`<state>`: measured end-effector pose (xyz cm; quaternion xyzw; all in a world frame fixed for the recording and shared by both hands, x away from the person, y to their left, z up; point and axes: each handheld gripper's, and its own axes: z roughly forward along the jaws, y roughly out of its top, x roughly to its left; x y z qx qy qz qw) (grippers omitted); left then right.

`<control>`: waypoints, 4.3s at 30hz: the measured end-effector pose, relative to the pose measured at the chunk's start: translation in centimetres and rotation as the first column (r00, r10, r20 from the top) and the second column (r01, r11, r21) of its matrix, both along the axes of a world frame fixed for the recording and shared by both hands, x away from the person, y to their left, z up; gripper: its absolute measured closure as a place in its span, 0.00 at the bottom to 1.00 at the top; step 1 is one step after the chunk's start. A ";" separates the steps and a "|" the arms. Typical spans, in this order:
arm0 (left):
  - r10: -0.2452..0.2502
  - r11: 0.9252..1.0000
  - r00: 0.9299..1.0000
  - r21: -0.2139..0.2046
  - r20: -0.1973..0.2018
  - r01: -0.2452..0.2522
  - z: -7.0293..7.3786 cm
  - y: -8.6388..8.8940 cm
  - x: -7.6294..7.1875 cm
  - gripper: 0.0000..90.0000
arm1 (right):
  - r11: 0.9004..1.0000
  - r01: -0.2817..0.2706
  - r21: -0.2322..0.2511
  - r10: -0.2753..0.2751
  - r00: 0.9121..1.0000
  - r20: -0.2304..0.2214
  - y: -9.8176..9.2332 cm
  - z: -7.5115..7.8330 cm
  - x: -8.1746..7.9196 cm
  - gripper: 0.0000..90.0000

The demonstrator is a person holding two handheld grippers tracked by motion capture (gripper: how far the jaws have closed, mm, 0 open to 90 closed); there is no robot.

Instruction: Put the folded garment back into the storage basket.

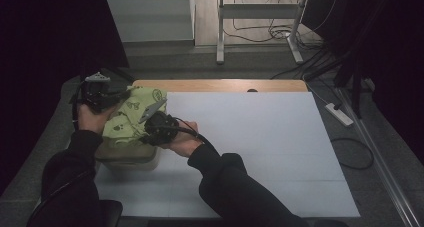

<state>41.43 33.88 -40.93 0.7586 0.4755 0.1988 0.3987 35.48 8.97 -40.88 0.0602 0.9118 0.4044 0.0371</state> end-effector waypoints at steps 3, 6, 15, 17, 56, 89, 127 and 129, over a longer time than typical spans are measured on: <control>0.006 1.000 1.000 -0.002 0.000 -0.006 -0.1 0.6 -0.1 0.94 | 1.000 -0.002 -0.001 0.002 1.000 0.001 0.6 0.0 0.0 0.86; 0.012 1.000 1.000 -0.003 -0.002 -0.012 -0.1 1.1 -0.1 0.94 | 1.000 -0.005 0.000 0.005 1.000 0.002 1.2 -0.1 0.0 0.86; 0.024 1.000 1.000 -0.006 -0.011 -0.024 -1.0 1.8 -0.1 0.94 | 1.000 0.002 -0.004 -0.002 1.000 -0.003 2.2 -0.9 -0.1 0.86; 0.026 1.000 1.000 -0.006 -0.015 -0.026 -1.3 1.9 0.0 0.94 | 1.000 0.008 -0.008 -0.008 1.000 -0.007 2.3 -1.2 0.0 0.86; 0.030 0.999 0.997 0.023 -0.077 -0.028 -5.1 1.6 1.3 0.93 | 0.997 0.046 -0.059 -0.048 0.998 -0.029 3.2 -5.5 0.5 0.85; 0.089 0.992 0.990 0.097 -0.107 -0.078 -4.8 0.9 1.2 0.47 | 0.996 0.084 0.012 -0.082 0.992 -0.094 2.3 -5.0 1.0 0.36; 0.105 0.993 0.988 0.064 -0.110 -0.098 -4.2 -1.0 -0.9 0.09 | 0.994 0.111 0.023 -0.106 0.984 -0.140 -0.9 -3.8 1.5 0.10; 0.106 0.993 0.988 0.058 -0.112 -0.100 -4.2 -1.1 -1.1 0.07 | 0.993 0.116 0.021 -0.112 0.984 -0.140 -1.2 -3.8 1.5 0.09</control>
